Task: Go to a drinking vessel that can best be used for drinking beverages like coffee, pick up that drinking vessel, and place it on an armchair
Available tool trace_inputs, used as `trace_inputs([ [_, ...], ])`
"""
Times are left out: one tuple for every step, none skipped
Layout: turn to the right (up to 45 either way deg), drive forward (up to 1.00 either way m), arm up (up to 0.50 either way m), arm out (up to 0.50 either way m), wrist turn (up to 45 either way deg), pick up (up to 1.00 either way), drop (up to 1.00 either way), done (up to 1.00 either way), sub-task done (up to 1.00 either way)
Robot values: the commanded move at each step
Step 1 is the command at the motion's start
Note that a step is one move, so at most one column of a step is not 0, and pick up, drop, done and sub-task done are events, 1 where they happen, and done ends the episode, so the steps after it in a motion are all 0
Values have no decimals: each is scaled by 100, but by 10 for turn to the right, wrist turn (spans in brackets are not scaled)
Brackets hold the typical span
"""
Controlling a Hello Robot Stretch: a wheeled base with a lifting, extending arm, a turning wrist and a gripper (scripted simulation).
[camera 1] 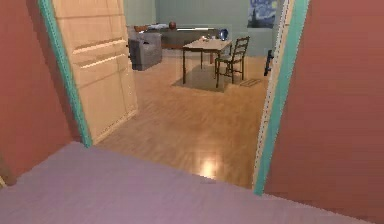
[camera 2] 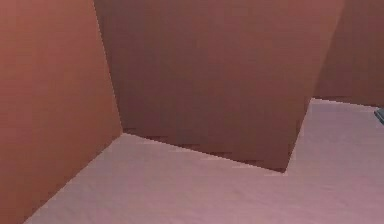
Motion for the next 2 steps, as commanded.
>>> trace_inputs([
  [0, 100, 0, 0, 0, 0, 0, 0, 0],
  [30, 0, 0, 0, 0, 0, 0, 0, 0],
])
